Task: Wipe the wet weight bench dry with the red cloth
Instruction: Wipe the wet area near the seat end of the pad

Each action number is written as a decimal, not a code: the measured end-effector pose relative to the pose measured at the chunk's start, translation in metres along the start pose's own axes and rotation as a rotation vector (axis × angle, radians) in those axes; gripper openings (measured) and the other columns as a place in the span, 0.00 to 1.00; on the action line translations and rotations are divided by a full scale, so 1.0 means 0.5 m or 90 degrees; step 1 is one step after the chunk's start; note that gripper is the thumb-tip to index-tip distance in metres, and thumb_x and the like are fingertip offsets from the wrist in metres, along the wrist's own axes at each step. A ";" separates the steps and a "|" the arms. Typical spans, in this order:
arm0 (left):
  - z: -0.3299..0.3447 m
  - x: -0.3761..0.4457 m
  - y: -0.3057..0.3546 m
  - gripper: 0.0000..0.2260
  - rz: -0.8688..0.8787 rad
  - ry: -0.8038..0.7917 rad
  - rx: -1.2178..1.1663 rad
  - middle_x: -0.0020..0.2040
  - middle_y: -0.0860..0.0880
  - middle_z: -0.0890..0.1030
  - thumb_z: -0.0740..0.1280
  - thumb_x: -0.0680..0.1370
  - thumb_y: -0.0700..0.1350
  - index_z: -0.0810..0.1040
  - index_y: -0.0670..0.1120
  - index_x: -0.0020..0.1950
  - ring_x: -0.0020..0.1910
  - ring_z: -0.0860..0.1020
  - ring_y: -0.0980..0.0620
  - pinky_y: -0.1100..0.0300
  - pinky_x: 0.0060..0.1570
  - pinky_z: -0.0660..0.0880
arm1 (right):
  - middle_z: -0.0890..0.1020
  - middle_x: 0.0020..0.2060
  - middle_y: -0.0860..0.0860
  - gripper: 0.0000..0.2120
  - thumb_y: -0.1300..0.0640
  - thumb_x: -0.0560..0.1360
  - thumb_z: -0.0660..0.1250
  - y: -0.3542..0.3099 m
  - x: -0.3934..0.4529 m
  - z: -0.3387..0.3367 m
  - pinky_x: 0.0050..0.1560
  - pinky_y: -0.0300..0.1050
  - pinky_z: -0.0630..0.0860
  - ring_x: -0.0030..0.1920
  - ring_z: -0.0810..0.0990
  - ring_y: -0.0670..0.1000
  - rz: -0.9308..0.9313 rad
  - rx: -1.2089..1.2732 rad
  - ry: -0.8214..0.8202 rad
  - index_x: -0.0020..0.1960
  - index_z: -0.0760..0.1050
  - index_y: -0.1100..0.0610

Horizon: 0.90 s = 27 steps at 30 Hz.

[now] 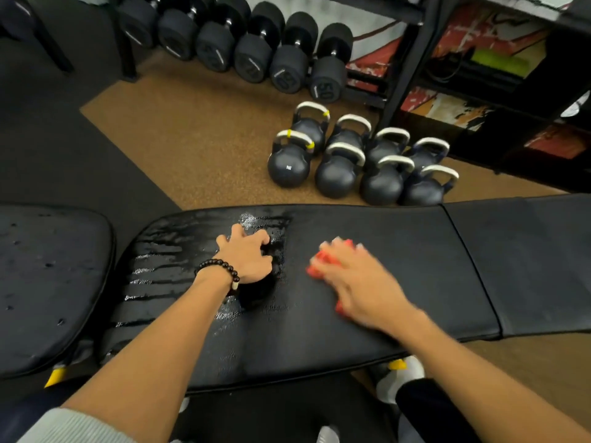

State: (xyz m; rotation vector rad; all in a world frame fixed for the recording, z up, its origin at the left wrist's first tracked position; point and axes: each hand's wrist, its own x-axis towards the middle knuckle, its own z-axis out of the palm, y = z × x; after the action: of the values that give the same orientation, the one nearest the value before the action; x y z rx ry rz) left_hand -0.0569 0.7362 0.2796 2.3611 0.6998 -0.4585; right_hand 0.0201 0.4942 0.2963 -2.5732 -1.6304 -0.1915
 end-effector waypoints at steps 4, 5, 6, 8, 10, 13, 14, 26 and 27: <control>0.000 -0.015 0.010 0.20 0.010 0.004 0.036 0.67 0.45 0.61 0.65 0.78 0.56 0.67 0.56 0.69 0.67 0.60 0.38 0.43 0.67 0.66 | 0.75 0.63 0.60 0.24 0.60 0.71 0.69 0.109 0.089 -0.001 0.65 0.65 0.69 0.66 0.69 0.65 0.284 -0.059 -0.018 0.67 0.76 0.57; 0.001 -0.018 0.011 0.22 0.014 0.007 0.040 0.67 0.45 0.60 0.66 0.78 0.57 0.66 0.56 0.69 0.67 0.60 0.38 0.43 0.68 0.67 | 0.74 0.63 0.57 0.24 0.59 0.71 0.68 0.107 0.112 0.011 0.65 0.64 0.68 0.66 0.69 0.63 0.330 -0.082 -0.013 0.68 0.75 0.55; 0.002 -0.020 0.011 0.23 0.017 0.008 0.040 0.67 0.45 0.60 0.66 0.77 0.57 0.66 0.56 0.70 0.68 0.60 0.38 0.43 0.68 0.67 | 0.74 0.61 0.56 0.23 0.58 0.72 0.65 0.091 0.132 0.021 0.64 0.64 0.69 0.64 0.69 0.62 0.359 -0.092 0.002 0.67 0.75 0.53; 0.005 -0.019 0.004 0.24 0.024 0.015 0.043 0.67 0.46 0.61 0.67 0.76 0.58 0.66 0.56 0.70 0.69 0.60 0.39 0.44 0.68 0.66 | 0.73 0.58 0.55 0.20 0.57 0.72 0.63 0.033 0.152 0.039 0.59 0.63 0.71 0.61 0.70 0.61 0.306 -0.065 0.026 0.64 0.75 0.52; 0.007 -0.013 -0.002 0.24 0.036 0.025 0.047 0.66 0.46 0.63 0.68 0.75 0.59 0.67 0.57 0.69 0.70 0.61 0.40 0.45 0.69 0.65 | 0.75 0.59 0.56 0.18 0.60 0.71 0.65 -0.032 0.128 0.046 0.59 0.63 0.74 0.61 0.72 0.62 0.145 0.009 0.027 0.61 0.77 0.54; 0.004 -0.006 -0.004 0.21 0.027 0.030 0.040 0.66 0.46 0.62 0.66 0.77 0.58 0.68 0.57 0.68 0.69 0.61 0.39 0.47 0.70 0.63 | 0.78 0.64 0.56 0.16 0.59 0.75 0.68 -0.056 0.026 0.031 0.67 0.59 0.69 0.67 0.74 0.62 -0.066 0.101 -0.014 0.62 0.80 0.53; 0.000 -0.002 -0.003 0.20 0.027 0.027 0.042 0.66 0.46 0.62 0.66 0.78 0.58 0.68 0.57 0.68 0.69 0.61 0.39 0.47 0.70 0.63 | 0.79 0.64 0.56 0.15 0.60 0.75 0.68 -0.031 0.004 0.017 0.68 0.57 0.68 0.68 0.74 0.61 -0.103 0.117 -0.021 0.61 0.81 0.53; -0.006 -0.010 0.006 0.20 0.016 0.009 0.061 0.65 0.45 0.62 0.65 0.78 0.56 0.67 0.57 0.68 0.69 0.62 0.38 0.47 0.69 0.63 | 0.73 0.59 0.55 0.14 0.55 0.77 0.59 -0.001 0.161 0.056 0.59 0.61 0.71 0.61 0.70 0.61 0.157 -0.025 0.016 0.61 0.74 0.52; -0.006 -0.008 0.003 0.19 0.017 0.012 0.062 0.65 0.45 0.62 0.65 0.78 0.55 0.68 0.57 0.68 0.69 0.62 0.38 0.46 0.70 0.63 | 0.74 0.61 0.56 0.15 0.57 0.76 0.61 -0.030 0.139 0.058 0.60 0.61 0.71 0.63 0.71 0.61 0.083 0.007 0.008 0.62 0.75 0.53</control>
State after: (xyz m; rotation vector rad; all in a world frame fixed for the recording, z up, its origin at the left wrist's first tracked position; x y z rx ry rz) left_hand -0.0584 0.7357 0.2846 2.4657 0.6678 -0.4700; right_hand 0.0377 0.5665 0.2785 -2.6532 -1.4494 -0.1877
